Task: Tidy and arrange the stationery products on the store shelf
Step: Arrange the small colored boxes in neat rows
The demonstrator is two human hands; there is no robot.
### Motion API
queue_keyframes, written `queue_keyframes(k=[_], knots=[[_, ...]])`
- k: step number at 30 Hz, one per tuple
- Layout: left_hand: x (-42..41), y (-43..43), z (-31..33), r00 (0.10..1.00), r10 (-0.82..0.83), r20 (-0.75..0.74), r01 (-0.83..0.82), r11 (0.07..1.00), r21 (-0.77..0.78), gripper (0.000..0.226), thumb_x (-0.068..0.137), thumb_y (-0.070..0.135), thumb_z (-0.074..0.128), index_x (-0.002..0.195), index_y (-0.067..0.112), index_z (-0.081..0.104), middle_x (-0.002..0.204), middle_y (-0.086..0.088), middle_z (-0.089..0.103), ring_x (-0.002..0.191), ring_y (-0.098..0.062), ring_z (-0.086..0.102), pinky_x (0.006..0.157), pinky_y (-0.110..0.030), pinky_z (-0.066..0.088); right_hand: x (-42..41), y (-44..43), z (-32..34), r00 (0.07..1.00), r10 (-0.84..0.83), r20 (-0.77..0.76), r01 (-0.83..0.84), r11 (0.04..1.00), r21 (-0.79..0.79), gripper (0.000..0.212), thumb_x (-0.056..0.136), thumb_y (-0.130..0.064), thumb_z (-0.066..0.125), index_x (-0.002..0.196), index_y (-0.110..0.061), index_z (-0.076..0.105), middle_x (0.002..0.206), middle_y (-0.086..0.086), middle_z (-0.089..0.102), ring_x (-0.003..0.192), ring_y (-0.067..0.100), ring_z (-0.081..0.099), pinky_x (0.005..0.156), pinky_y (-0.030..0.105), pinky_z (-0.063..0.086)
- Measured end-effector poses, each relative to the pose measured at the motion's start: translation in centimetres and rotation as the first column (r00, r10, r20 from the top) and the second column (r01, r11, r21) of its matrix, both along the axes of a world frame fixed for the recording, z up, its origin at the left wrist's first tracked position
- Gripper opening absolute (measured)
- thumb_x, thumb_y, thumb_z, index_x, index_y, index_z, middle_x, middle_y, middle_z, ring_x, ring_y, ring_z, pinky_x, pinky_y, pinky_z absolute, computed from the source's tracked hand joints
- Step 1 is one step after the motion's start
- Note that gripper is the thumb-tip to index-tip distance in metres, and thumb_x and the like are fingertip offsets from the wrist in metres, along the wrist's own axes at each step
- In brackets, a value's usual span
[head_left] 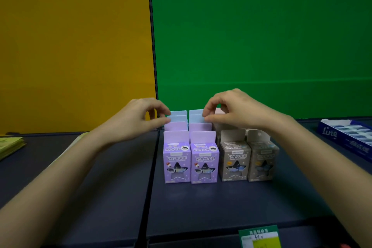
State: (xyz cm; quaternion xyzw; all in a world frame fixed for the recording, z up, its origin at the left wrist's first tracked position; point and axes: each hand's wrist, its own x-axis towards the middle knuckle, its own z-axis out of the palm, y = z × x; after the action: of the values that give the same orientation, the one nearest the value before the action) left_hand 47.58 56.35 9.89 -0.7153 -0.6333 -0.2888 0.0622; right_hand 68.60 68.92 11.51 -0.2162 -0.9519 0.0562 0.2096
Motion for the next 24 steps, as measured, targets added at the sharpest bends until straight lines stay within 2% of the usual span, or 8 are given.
queue_keyframes(k=[3, 6, 8, 10, 15, 17, 20, 24], knots=[[-0.4, 1.0, -0.4, 0.997, 0.047, -0.059, -0.05, 0.997, -0.054, 0.026, 0.082, 0.03, 0.063, 0.103, 0.016, 0.066, 0.096, 0.003, 0.066, 0.073, -0.002, 0.053, 0.06, -0.006, 0.04, -0.9, 0.4, -0.3, 0.994, -0.067, 0.086, 0.066, 0.998, 0.017, 0.017, 0.076, -0.038, 0.069, 0.091, -0.031, 0.07, 0.074, -0.022, 0.062, 0.054, -0.007, 0.046, 0.063, 0.026, 0.035], [-0.3, 1.4, -0.8, 0.997, 0.045, -0.059, -0.052, 0.992, -0.113, 0.022, 0.082, 0.029, 0.063, 0.095, 0.013, 0.07, 0.087, 0.005, 0.068, 0.068, -0.003, 0.053, 0.057, -0.006, 0.038, -1.3, 0.5, -0.4, 0.989, -0.087, 0.123, 0.086, 0.996, 0.013, 0.014, 0.074, -0.035, 0.071, 0.086, -0.03, 0.071, 0.063, -0.027, 0.053, 0.068, 0.006, 0.054, 0.066, 0.026, 0.038], [-0.4, 1.5, -1.1, 0.998, 0.044, -0.046, -0.049, 0.992, -0.118, 0.019, 0.082, 0.028, 0.063, 0.091, 0.013, 0.071, 0.082, 0.004, 0.069, 0.065, -0.002, 0.054, 0.056, -0.006, 0.038, -1.3, 0.6, -0.4, 0.989, -0.091, 0.117, 0.088, 0.996, 0.023, 0.013, 0.073, -0.033, 0.072, 0.086, -0.029, 0.072, 0.062, -0.026, 0.052, 0.075, 0.012, 0.056, 0.066, 0.025, 0.038], [-0.3, 1.6, -1.2, 0.999, 0.038, -0.018, -0.04, 0.993, -0.108, 0.018, 0.082, 0.026, 0.064, 0.088, 0.012, 0.072, 0.081, 0.003, 0.069, 0.068, 0.005, 0.054, 0.055, -0.005, 0.037, -1.3, 0.6, -0.4, 0.989, -0.092, 0.113, 0.089, 0.996, 0.029, 0.013, 0.073, -0.033, 0.071, 0.085, -0.028, 0.072, 0.062, -0.025, 0.053, 0.076, 0.013, 0.057, 0.066, 0.025, 0.038], [0.0, 1.6, -1.4, 0.999, 0.043, 0.005, -0.042, 0.996, -0.083, 0.019, 0.081, 0.024, 0.066, 0.089, 0.009, 0.073, 0.08, 0.001, 0.069, 0.063, 0.013, 0.052, 0.053, -0.005, 0.037, -1.3, 0.6, -0.4, 0.991, -0.092, 0.097, 0.089, 0.995, 0.037, 0.011, 0.073, -0.032, 0.071, 0.083, -0.03, 0.071, 0.06, -0.026, 0.051, 0.072, 0.011, 0.052, 0.055, 0.021, 0.034], [0.2, 1.7, -1.4, 0.999, 0.049, 0.017, -0.048, 0.996, -0.078, 0.019, 0.081, 0.023, 0.066, 0.089, 0.008, 0.073, 0.078, 0.001, 0.068, 0.06, 0.01, 0.053, 0.052, -0.005, 0.037, -1.3, 0.7, -0.4, 0.991, -0.097, 0.092, 0.093, 0.995, 0.044, 0.01, 0.073, -0.032, 0.071, 0.083, -0.03, 0.071, 0.06, -0.026, 0.05, 0.07, 0.011, 0.051, 0.054, 0.019, 0.034], [0.5, 1.7, -1.4, 0.998, 0.056, 0.02, -0.054, 0.996, -0.078, 0.019, 0.081, 0.023, 0.065, 0.091, 0.009, 0.072, 0.079, 0.002, 0.066, 0.06, 0.0, 0.051, 0.052, -0.005, 0.037, -1.2, 0.8, -0.6, 0.991, -0.102, 0.088, 0.099, 0.994, 0.038, 0.01, 0.073, -0.032, 0.071, 0.082, -0.029, 0.071, 0.06, -0.026, 0.052, 0.071, 0.012, 0.052, 0.058, 0.026, 0.036], [0.4, 1.7, -1.4, 0.998, 0.058, 0.015, -0.057, 0.995, -0.076, 0.02, 0.081, 0.024, 0.065, 0.091, 0.008, 0.073, 0.084, -0.002, 0.071, 0.061, -0.002, 0.052, 0.053, -0.006, 0.037, -1.2, 0.7, -0.7, 0.99, -0.114, 0.077, 0.113, 0.993, 0.024, 0.01, 0.072, -0.032, 0.072, 0.081, -0.029, 0.071, 0.062, -0.025, 0.054, 0.075, 0.014, 0.056, 0.064, 0.027, 0.038]])
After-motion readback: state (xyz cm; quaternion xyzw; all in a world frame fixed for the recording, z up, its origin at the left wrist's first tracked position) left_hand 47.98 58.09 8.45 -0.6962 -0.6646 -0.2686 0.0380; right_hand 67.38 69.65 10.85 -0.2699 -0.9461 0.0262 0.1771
